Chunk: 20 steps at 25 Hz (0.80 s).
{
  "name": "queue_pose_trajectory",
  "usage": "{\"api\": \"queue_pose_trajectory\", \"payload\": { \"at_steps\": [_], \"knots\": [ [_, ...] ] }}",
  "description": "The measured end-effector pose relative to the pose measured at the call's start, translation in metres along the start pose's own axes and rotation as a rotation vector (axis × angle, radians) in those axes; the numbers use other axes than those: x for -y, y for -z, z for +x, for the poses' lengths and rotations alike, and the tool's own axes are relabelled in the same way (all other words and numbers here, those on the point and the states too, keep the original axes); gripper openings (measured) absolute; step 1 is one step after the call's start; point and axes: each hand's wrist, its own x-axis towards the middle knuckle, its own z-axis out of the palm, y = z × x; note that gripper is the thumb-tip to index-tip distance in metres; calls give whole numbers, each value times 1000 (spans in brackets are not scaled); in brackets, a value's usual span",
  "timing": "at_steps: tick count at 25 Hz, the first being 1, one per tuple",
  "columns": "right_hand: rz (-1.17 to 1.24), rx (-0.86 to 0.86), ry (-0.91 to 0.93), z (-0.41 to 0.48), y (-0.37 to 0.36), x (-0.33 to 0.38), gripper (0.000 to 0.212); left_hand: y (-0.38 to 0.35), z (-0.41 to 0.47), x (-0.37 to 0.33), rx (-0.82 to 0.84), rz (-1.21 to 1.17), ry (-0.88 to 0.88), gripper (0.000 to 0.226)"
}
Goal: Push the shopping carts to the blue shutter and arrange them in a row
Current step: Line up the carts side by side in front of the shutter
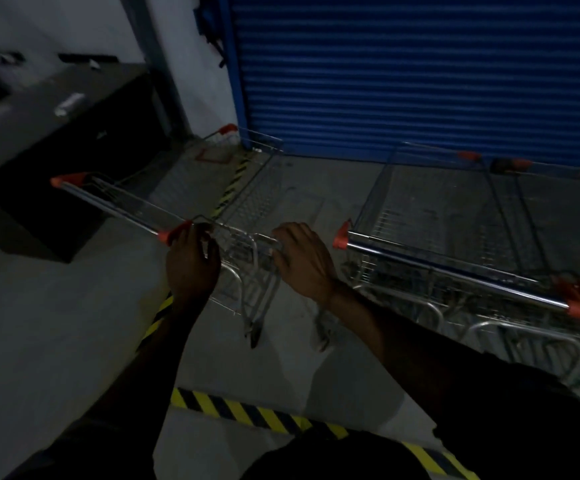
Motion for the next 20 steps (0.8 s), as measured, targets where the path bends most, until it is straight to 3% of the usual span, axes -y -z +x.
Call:
{"api": "queue_pose_trajectory", "payload": {
  "at_steps": [9, 12, 16, 20],
  "knots": [
    [71, 130, 105, 92, -88, 49, 35, 29, 55, 85, 4, 99, 166, 48],
    [86, 244, 70, 116, -133, 74, 42, 35, 77, 141, 194, 208, 185, 73],
    [32, 409, 47, 134, -187, 108, 48, 43, 101, 205, 458, 352, 84, 78],
    [-171, 300, 54, 142, -196, 116, 32, 36, 118, 243, 496, 382, -110, 61]
  ]
}}
